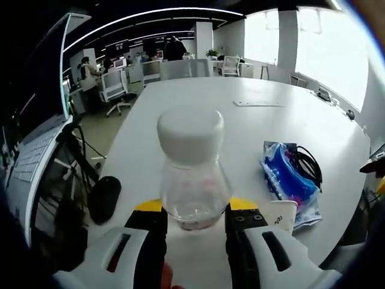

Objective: Arrange the tabletop items into an orderly group along one side of the table until the central work area is clear of visible clutter.

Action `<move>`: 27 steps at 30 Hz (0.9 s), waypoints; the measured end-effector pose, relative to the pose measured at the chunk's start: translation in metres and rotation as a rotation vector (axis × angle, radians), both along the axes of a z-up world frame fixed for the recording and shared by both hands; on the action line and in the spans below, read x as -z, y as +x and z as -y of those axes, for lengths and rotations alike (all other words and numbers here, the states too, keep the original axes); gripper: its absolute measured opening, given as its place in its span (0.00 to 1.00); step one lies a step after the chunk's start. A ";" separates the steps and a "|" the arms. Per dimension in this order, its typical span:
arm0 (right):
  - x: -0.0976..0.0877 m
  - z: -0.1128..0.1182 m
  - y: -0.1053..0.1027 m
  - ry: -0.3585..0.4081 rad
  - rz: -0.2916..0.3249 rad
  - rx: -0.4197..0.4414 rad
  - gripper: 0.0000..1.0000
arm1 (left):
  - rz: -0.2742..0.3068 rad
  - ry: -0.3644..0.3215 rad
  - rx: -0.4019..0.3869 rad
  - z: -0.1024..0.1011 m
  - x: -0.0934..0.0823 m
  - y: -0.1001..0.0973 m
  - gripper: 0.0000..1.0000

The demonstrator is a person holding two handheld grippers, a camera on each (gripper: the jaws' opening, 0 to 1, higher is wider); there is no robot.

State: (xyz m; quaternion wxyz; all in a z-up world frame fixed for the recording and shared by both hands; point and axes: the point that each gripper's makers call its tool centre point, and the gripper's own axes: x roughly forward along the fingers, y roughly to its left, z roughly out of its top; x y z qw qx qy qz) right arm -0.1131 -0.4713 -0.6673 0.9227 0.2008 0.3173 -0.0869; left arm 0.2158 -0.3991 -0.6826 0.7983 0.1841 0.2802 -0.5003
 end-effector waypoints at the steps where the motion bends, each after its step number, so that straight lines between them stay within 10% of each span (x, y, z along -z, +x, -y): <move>1: 0.000 0.000 0.000 0.000 0.000 -0.001 0.62 | 0.000 -0.001 -0.001 0.003 0.000 0.002 0.36; 27: -0.001 0.003 -0.006 0.000 -0.030 0.012 0.62 | 0.005 -0.017 -0.009 0.060 0.000 0.048 0.37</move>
